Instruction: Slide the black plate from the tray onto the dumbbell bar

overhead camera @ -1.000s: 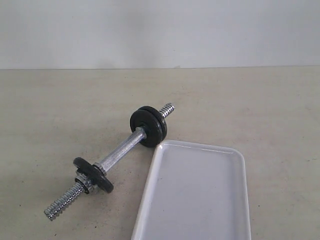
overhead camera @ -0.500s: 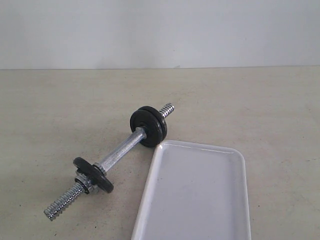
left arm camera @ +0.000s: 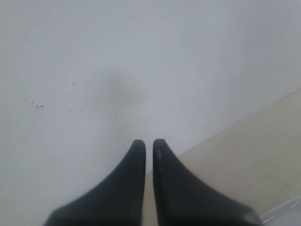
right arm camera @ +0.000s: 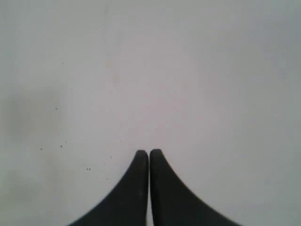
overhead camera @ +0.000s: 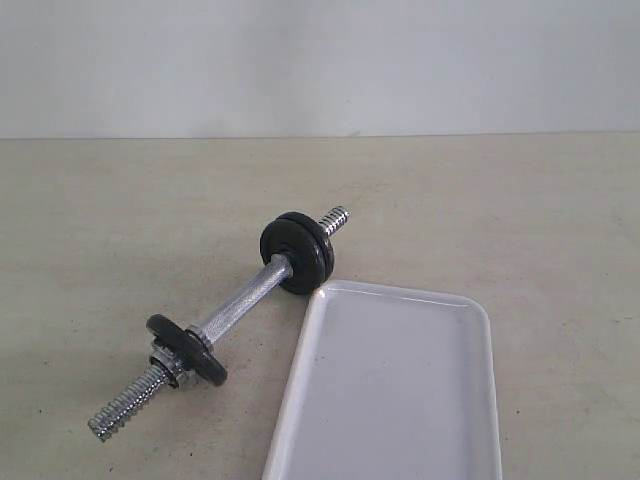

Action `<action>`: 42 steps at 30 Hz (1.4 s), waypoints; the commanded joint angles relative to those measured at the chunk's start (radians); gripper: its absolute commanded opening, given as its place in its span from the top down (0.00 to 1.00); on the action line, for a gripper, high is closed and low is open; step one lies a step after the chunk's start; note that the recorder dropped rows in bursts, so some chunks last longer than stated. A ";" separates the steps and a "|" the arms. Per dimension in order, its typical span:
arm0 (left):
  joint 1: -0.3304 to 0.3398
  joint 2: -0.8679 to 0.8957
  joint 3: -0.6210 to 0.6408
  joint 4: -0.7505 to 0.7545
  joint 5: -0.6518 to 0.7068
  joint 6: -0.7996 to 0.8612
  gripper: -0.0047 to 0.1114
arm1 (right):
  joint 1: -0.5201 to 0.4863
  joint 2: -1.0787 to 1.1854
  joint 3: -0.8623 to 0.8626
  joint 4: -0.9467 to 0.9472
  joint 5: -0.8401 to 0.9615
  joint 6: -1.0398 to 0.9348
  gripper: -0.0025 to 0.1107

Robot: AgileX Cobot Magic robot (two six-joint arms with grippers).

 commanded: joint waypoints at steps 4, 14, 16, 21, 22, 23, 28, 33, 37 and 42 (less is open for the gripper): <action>-0.001 -0.002 0.005 -0.016 -0.010 -0.107 0.92 | 0.001 0.009 0.003 0.015 -0.010 0.224 0.98; -0.001 -0.002 0.005 -0.016 -0.010 -0.107 0.92 | 0.001 0.009 0.003 0.015 -0.014 0.224 0.98; -0.001 -0.002 0.005 -0.016 -0.010 -0.107 0.92 | 0.001 0.009 0.003 0.015 -0.014 0.224 0.98; 0.002 -0.053 0.005 -0.016 -0.032 -0.085 0.92 | 0.001 0.009 0.003 0.015 -0.014 0.224 0.98; 0.007 -0.081 0.005 -0.016 -0.019 -0.134 0.92 | 0.001 0.009 0.003 0.015 -0.014 0.224 0.98; 0.018 -0.106 0.005 -0.016 -0.008 -0.181 0.92 | 0.001 0.009 0.003 0.015 -0.014 0.224 0.98; 0.104 -0.263 0.006 -0.016 0.031 -0.344 0.92 | 0.001 0.009 0.003 0.015 -0.014 0.224 0.98; 0.208 -0.368 0.006 -0.016 0.100 -0.373 0.92 | 0.001 0.009 0.003 0.015 -0.014 0.224 0.98; 0.225 -0.383 0.006 -0.016 0.099 -0.373 0.92 | 0.001 0.009 0.003 0.015 -0.014 0.224 0.98; 0.225 -0.383 0.006 -0.016 0.071 -0.369 0.92 | 0.001 0.009 0.003 0.015 -0.014 0.224 0.98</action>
